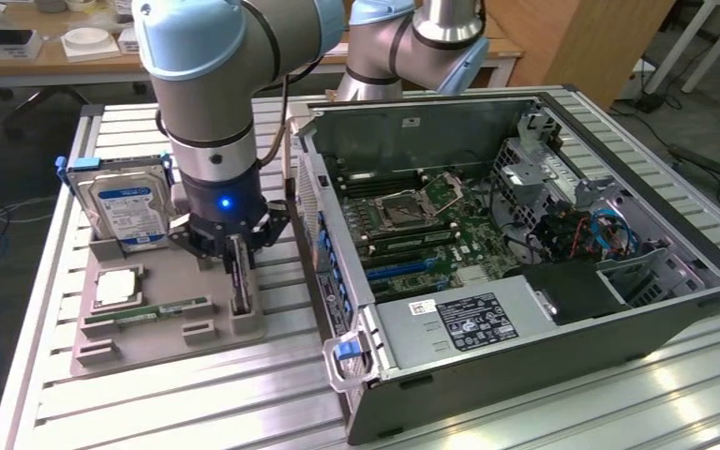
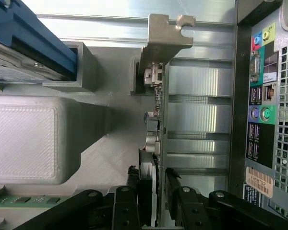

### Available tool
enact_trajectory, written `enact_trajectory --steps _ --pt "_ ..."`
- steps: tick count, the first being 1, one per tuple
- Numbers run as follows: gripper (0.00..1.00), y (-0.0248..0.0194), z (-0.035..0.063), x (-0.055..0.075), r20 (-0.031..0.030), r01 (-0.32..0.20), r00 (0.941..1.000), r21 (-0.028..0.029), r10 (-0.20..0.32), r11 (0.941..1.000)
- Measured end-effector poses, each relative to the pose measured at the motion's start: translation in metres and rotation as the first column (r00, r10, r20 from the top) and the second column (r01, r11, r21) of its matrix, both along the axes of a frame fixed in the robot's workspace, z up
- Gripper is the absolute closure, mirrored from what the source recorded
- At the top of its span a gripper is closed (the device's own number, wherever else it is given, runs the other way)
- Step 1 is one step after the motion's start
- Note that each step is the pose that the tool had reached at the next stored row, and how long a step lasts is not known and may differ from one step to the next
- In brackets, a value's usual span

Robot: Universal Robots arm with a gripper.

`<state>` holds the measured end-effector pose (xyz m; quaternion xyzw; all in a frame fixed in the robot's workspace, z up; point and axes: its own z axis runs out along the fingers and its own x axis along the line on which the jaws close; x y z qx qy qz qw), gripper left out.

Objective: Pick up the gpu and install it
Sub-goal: 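Pick up the gpu and move the gpu toward the slot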

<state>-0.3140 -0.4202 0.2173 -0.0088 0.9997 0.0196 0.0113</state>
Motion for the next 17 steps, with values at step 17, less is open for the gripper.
enact_trajectory --steps 17 --pt "0.65 0.0000 0.0000 -0.0039 0.0041 0.000 1.0000 0.0000 0.000 1.0000"
